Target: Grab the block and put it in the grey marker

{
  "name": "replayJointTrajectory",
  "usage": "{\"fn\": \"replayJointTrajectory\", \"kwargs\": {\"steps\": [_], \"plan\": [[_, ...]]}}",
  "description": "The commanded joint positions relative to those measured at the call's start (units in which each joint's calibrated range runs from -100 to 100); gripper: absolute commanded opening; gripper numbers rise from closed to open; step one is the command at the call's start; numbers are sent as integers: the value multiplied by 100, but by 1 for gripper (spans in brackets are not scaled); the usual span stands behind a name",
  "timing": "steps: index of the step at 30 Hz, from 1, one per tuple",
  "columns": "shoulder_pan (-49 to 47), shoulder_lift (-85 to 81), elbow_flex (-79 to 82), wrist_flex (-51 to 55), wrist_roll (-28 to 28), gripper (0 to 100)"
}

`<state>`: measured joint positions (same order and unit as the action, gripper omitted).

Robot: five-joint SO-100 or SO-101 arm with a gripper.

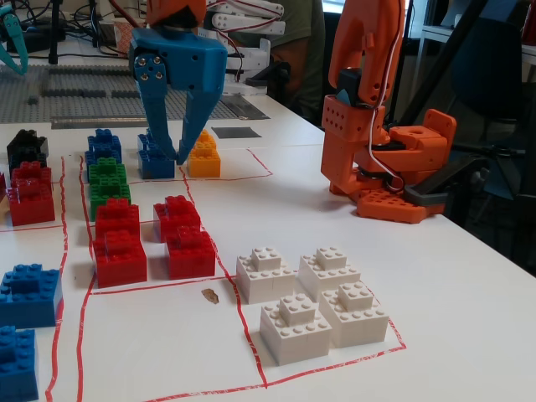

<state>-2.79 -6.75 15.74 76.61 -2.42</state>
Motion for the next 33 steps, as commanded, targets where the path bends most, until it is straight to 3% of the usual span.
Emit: {"fn": "replayJointTrajectory", "kwargs": {"steps": [1, 19, 33], "plan": [[-179, 105, -625, 30, 83, 0], [-229, 18, -589, 30, 103, 0], [-46, 718, -2196, 609, 166, 0]]}}
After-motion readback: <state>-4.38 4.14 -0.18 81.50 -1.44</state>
